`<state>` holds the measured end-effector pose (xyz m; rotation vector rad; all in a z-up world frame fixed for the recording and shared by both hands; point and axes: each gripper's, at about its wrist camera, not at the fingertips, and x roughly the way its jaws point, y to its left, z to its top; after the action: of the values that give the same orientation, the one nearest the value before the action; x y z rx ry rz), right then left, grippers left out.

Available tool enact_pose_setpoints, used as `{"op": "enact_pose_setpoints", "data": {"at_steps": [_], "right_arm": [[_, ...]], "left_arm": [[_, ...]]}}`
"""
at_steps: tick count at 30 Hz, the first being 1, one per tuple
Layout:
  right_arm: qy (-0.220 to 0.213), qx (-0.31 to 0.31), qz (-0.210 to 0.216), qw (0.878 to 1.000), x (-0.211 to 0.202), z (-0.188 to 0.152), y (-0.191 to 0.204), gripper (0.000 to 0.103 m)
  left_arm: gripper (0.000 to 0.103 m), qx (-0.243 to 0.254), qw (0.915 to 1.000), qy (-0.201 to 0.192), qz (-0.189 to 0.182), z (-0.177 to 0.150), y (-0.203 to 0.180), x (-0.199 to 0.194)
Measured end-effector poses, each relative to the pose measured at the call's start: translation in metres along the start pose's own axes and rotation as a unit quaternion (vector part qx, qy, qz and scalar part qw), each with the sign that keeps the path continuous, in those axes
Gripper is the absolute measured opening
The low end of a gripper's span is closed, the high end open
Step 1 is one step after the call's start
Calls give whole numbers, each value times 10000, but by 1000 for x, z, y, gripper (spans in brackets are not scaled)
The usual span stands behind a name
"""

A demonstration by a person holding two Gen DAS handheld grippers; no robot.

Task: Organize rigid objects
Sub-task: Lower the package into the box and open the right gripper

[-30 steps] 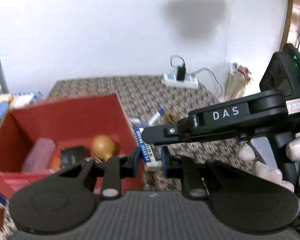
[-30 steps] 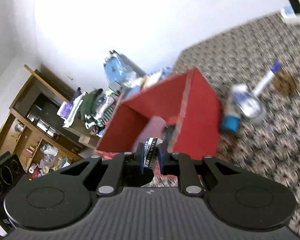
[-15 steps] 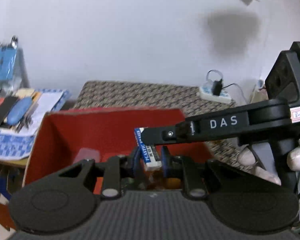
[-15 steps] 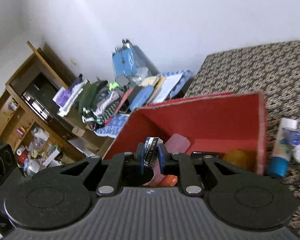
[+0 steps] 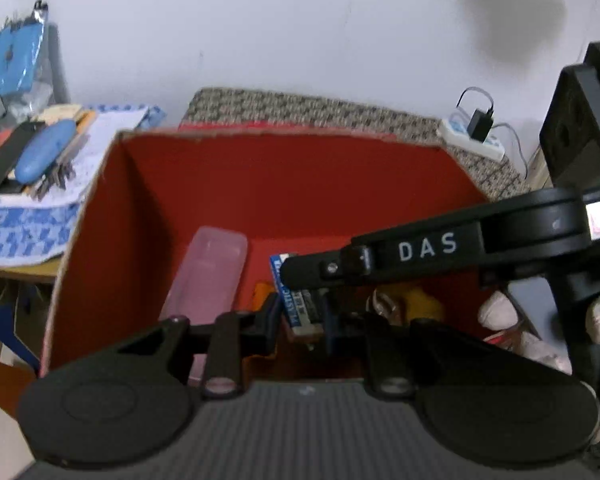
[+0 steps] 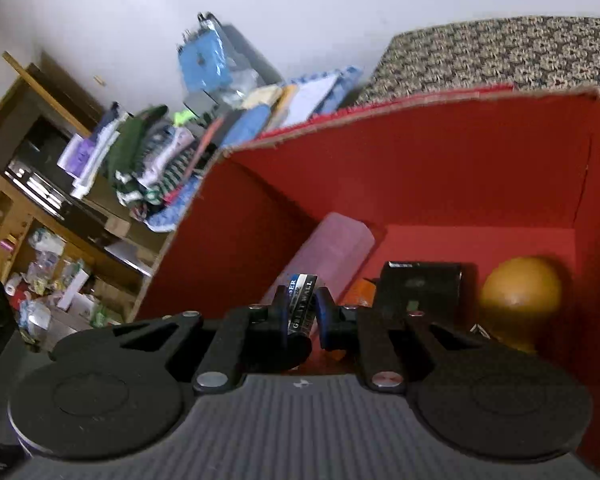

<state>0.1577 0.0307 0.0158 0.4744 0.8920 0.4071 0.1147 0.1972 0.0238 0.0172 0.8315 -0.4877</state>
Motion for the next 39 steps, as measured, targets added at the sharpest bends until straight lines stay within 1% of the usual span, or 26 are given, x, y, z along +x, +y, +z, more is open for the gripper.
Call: {"op": "enact_pose_setpoints", "data": {"at_steps": [3,6,9,11,16,22,26,30,33,35,37,39], "right_arm": [[112,32,-111,9999,9,-3,0,0],[99,96,-162,9998,9,-2,-1,0],[82,304,-204,9993,10,-3,-7,1],[24,326,-285,9991,10,-5,-9,1],[-156,224,-381,9989,6,-9,-7,1],[-259,380,-476,9978,5,-8,-9,1],[-295,527,-453,9971,3,-9,-11,1],[-354,549,-535,9964,1,-12,-9,1],[-393,537,-577,9961,-1,-12,-8,1],[-453,389,-678,9959,-6,-13,-5,1],[-631,249,-843,9941,-17,-16,0,1],[-808,206,-966,9918,-33,-18,0,1]], "left_arm": [[17,-82,9999,77,-102,0,5,5],[20,-98,9999,109,-77,0,7,7],[23,-150,9997,160,-116,-1,9,9],[28,-196,9996,178,-133,-1,11,10],[28,-64,9998,164,100,-1,12,15],[27,36,9998,78,170,-2,11,17],[27,128,9997,38,207,-2,11,17],[27,215,9995,23,231,-1,12,18],[27,237,9994,115,225,0,14,19],[27,304,9990,153,300,1,12,16],[28,394,9982,178,415,3,7,10],[33,464,9974,209,509,6,1,4]]}}
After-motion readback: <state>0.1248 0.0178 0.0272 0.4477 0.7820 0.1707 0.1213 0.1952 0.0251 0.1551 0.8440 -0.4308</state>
